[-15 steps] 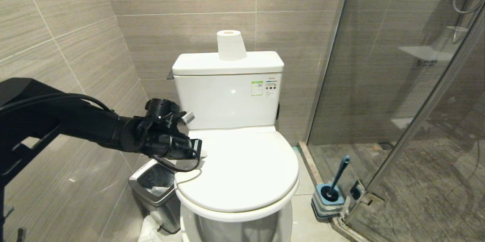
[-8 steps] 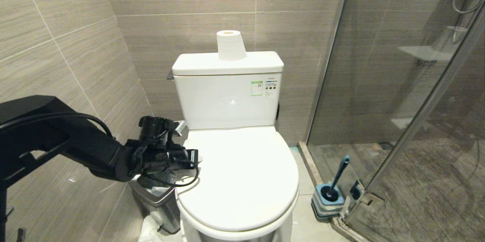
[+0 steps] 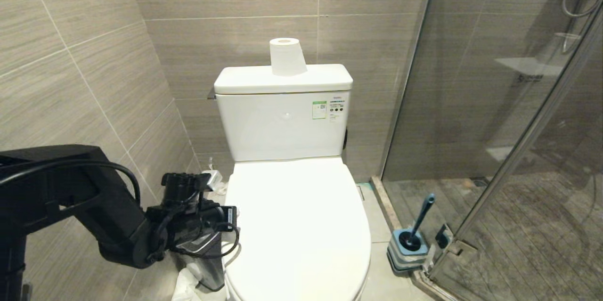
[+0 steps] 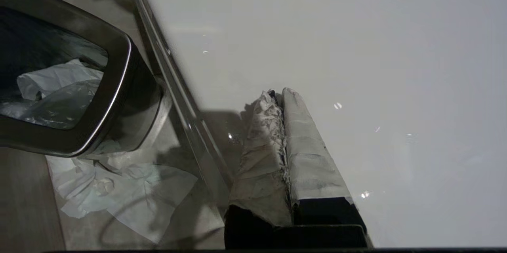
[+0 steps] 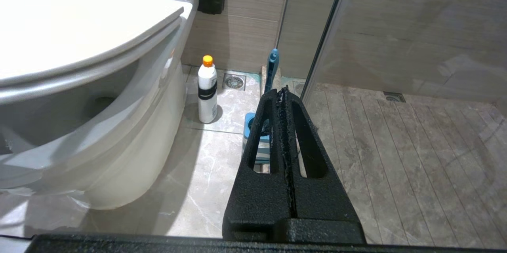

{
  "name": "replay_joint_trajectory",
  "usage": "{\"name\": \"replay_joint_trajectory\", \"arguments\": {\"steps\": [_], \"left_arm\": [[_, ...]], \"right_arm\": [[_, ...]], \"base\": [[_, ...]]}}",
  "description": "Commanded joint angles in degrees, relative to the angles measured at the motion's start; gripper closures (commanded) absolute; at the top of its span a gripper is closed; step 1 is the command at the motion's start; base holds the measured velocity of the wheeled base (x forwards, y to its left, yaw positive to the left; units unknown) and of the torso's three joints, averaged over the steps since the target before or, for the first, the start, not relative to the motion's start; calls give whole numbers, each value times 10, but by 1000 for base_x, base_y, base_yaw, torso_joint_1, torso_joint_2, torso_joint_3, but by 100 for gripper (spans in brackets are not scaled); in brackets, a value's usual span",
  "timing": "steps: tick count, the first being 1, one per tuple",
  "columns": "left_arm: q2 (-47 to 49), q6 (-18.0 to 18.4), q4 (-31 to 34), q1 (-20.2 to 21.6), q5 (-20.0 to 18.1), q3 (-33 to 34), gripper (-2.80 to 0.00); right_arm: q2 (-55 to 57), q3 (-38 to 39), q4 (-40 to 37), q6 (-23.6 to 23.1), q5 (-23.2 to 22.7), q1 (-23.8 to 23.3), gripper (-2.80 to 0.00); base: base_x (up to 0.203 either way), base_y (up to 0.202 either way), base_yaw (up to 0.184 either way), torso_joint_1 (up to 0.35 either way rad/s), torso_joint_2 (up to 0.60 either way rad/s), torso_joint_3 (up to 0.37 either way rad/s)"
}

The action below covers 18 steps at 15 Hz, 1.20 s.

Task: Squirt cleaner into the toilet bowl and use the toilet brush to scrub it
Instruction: Close the toilet lid

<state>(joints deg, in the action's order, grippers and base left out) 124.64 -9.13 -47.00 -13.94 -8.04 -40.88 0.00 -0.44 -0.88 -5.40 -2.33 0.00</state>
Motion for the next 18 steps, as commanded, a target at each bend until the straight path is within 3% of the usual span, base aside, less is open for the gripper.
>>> {"name": "replay_joint_trajectory", "arguments": {"steps": [1, 9, 18], "left_arm": [[17, 5, -27, -1, 1, 21, 0], [70, 6, -81, -14, 23, 32, 0], [54, 6, -84, -17, 29, 43, 0]], "right_arm": [[1, 0, 0, 0, 0, 0, 0], [1, 0, 0, 0, 0, 0, 0], [1, 0, 0, 0, 0, 0, 0]], "base": [[0, 0, 0, 0, 0, 0], [0, 0, 0, 0, 0, 0], [0, 0, 0, 0, 0, 0]]}}
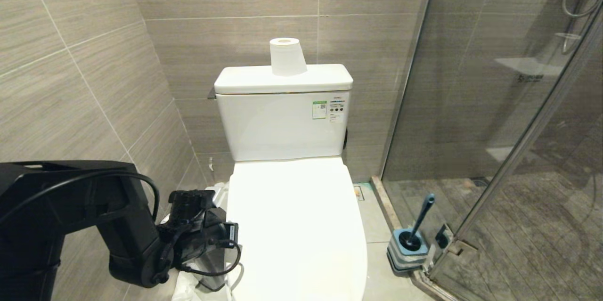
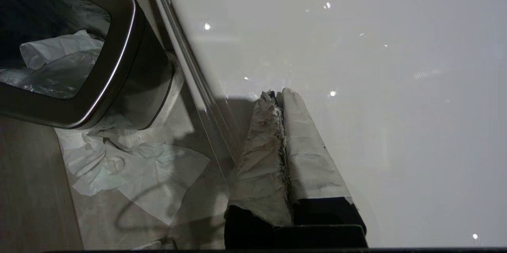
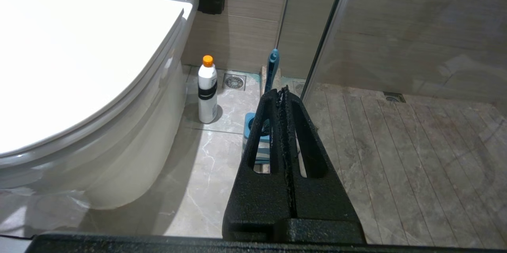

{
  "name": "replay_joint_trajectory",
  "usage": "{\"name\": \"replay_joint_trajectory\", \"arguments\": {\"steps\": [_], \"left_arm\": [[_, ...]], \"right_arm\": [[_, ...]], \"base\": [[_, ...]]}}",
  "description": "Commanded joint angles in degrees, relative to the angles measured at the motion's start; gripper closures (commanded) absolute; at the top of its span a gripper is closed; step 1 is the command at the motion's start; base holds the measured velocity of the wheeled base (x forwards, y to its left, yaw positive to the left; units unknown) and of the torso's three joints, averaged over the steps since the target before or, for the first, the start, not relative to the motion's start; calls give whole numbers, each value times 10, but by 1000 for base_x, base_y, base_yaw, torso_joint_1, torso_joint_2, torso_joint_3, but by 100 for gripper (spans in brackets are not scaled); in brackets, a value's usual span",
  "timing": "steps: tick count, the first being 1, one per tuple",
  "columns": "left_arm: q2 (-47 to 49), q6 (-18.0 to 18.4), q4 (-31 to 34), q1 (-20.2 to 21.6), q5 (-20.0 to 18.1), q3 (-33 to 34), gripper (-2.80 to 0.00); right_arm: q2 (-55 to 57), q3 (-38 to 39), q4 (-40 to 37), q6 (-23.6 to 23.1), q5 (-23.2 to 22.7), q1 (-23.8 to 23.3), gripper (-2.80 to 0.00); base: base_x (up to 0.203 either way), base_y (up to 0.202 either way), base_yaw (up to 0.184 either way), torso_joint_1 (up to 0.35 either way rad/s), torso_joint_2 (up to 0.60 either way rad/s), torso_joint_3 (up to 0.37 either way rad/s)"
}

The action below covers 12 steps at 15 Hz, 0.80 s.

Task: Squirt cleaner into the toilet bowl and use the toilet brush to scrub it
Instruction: Close the toilet lid

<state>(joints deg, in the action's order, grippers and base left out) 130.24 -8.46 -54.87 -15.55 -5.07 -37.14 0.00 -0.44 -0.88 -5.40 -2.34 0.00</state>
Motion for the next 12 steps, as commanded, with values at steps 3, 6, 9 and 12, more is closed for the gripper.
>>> {"name": "replay_joint_trajectory", "arguments": {"steps": [3, 6, 9, 12], "left_arm": [[14, -6, -6, 1, 0, 8, 0], [13, -7, -28, 4, 7, 8, 0], [-10, -5, -33, 20, 8, 6, 0], [-89, 0, -11, 42, 4, -6, 0]], "right_arm": [[1, 0, 0, 0, 0, 0, 0], [1, 0, 0, 0, 0, 0, 0], [1, 0, 0, 0, 0, 0, 0], [1, 0, 0, 0, 0, 0, 0]], "base": [[0, 0, 0, 0, 0, 0], [0, 0, 0, 0, 0, 0], [0, 0, 0, 0, 0, 0], [0, 0, 0, 0, 0, 0]]}}
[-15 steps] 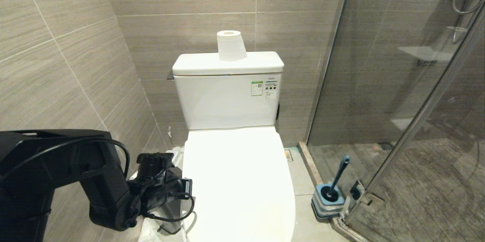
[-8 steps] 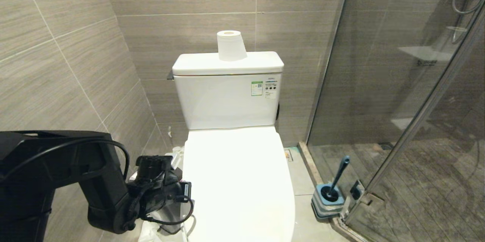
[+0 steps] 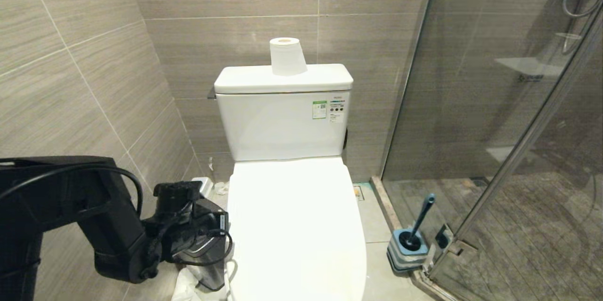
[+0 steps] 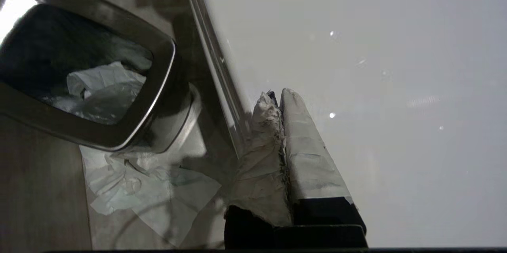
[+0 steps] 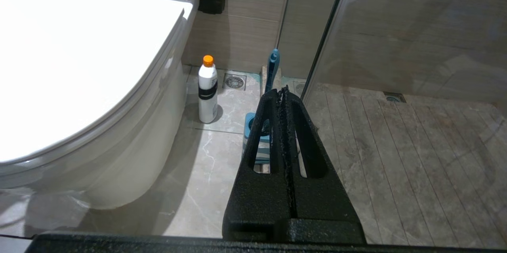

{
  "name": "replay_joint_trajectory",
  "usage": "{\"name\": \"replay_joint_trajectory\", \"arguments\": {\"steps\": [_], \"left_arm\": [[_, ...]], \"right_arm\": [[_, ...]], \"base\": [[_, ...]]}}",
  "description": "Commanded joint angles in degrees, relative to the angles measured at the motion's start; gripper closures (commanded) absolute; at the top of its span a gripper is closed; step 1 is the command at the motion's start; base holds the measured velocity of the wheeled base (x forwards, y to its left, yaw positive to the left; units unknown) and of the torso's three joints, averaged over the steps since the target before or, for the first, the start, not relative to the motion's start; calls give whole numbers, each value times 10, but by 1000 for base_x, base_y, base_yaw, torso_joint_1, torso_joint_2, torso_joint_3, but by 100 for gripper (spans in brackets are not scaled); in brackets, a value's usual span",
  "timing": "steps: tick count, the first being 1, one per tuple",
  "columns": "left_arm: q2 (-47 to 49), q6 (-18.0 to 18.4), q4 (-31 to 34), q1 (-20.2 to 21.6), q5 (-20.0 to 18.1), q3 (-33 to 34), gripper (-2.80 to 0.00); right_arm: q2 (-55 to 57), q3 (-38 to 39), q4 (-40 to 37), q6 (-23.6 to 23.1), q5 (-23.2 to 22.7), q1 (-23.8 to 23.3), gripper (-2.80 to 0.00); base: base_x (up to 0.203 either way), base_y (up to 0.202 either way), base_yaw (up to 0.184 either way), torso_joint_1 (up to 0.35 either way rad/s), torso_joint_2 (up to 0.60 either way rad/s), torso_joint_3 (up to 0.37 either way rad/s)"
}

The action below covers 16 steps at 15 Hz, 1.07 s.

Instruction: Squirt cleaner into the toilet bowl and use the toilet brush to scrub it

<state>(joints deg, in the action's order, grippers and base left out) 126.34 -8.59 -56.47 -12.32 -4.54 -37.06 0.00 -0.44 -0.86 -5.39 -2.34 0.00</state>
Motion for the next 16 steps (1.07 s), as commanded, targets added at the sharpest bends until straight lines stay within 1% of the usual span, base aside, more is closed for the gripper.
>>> {"name": "replay_joint_trajectory", "arguments": {"steps": [1, 3, 5, 6, 7, 8, 11, 13, 14, 15, 16], "left_arm": [[-80, 7, 39, 23, -6, -24, 0], [-135, 30, 141, 59, -25, -69, 0], [-175, 90, 256, 105, -44, -126, 0], [-192, 117, 306, 121, -50, -152, 0], [-213, 136, 360, 130, -53, -176, 0], [-234, 146, 419, 134, -54, -205, 0], [-317, 153, 607, 134, -65, -300, 0], [-385, 154, 736, 120, -80, -365, 0], [-421, 153, 789, 107, -92, -391, 0], [-459, 152, 827, 95, -114, -410, 0], [-495, 151, 848, 83, -137, -420, 0]], "right_arm": [[1, 0, 0, -1, 0, 0, 0], [1, 0, 0, -1, 0, 0, 0], [1, 0, 0, -1, 0, 0, 0], [1, 0, 0, -1, 0, 0, 0], [1, 0, 0, -1, 0, 0, 0], [1, 0, 0, -1, 0, 0, 0], [2, 0, 0, -1, 0, 0, 0], [1, 0, 0, -1, 0, 0, 0], [1, 0, 0, -1, 0, 0, 0], [1, 0, 0, -1, 0, 0, 0], [1, 0, 0, -1, 0, 0, 0]], "base": [[0, 0, 0, 0, 0, 0], [0, 0, 0, 0, 0, 0], [0, 0, 0, 0, 0, 0], [0, 0, 0, 0, 0, 0], [0, 0, 0, 0, 0, 0], [0, 0, 0, 0, 0, 0], [0, 0, 0, 0, 0, 0], [0, 0, 0, 0, 0, 0], [0, 0, 0, 0, 0, 0], [0, 0, 0, 0, 0, 0], [0, 0, 0, 0, 0, 0]]}}
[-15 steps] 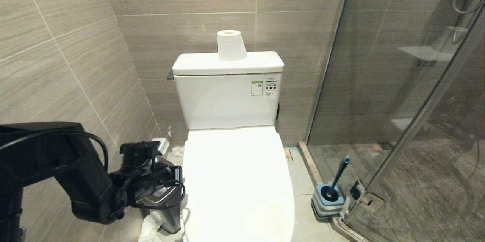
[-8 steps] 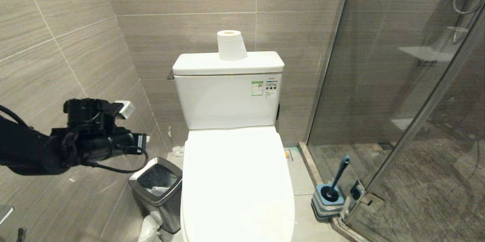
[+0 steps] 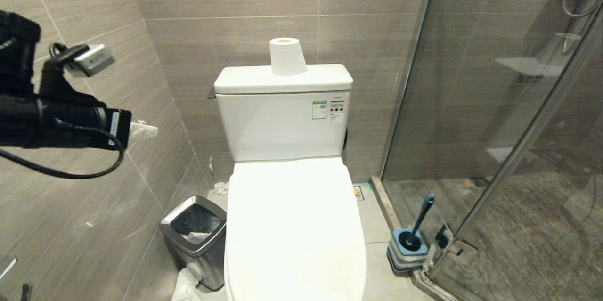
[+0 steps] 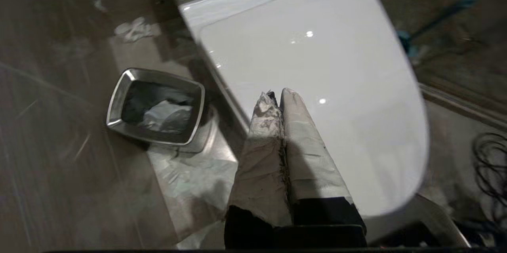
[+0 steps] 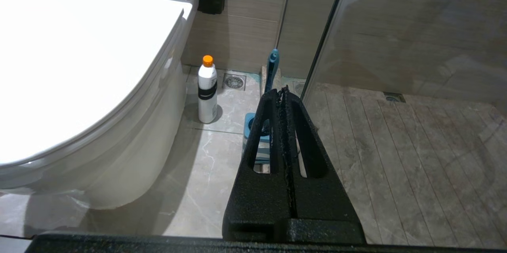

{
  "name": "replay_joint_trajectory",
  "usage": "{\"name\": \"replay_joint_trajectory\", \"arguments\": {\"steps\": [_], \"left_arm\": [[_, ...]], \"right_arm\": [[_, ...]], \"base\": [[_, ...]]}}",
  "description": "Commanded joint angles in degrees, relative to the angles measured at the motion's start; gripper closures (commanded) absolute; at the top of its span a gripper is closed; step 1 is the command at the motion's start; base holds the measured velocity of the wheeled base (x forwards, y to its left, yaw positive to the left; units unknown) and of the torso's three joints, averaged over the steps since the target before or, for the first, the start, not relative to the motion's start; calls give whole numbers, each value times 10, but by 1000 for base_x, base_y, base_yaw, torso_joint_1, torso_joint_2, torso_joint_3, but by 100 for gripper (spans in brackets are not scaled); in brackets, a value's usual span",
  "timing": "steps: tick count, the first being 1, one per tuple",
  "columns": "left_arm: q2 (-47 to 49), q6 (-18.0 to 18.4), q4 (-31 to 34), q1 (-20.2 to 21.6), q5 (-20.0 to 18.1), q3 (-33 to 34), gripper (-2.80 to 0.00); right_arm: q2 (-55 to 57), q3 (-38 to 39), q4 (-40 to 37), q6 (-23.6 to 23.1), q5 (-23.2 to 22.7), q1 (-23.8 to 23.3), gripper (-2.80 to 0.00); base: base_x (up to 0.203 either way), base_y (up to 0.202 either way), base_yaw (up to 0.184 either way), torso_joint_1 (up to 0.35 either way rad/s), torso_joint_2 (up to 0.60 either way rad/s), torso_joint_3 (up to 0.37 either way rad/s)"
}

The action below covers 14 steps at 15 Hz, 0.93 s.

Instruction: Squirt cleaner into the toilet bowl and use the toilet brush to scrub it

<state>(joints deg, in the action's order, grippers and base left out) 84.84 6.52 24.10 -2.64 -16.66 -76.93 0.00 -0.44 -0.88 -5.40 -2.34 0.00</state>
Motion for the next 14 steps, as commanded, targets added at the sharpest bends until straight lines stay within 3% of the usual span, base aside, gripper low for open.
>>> {"name": "replay_joint_trajectory", "arguments": {"steps": [1, 4, 6, 10, 12, 14], "left_arm": [[-115, -2, 54, -24, -35, -29, 0], [-206, -25, 64, -44, -68, -45, 0], [-256, -84, 43, -58, -68, -57, 0], [-369, -179, 29, -62, -19, -55, 0], [-433, -197, 43, -58, 12, -24, 0], [-490, -187, 55, -37, 65, 17, 0]], "right_arm": [[1, 0, 0, 0, 0, 0, 0], [1, 0, 0, 0, 0, 0, 0], [1, 0, 0, 0, 0, 0, 0], [1, 0, 0, 0, 0, 0, 0], [1, 0, 0, 0, 0, 0, 0], [1, 0, 0, 0, 0, 0, 0]], "base": [[0, 0, 0, 0, 0, 0], [0, 0, 0, 0, 0, 0], [0, 0, 0, 0, 0, 0], [0, 0, 0, 0, 0, 0], [0, 0, 0, 0, 0, 0], [0, 0, 0, 0, 0, 0]]}}
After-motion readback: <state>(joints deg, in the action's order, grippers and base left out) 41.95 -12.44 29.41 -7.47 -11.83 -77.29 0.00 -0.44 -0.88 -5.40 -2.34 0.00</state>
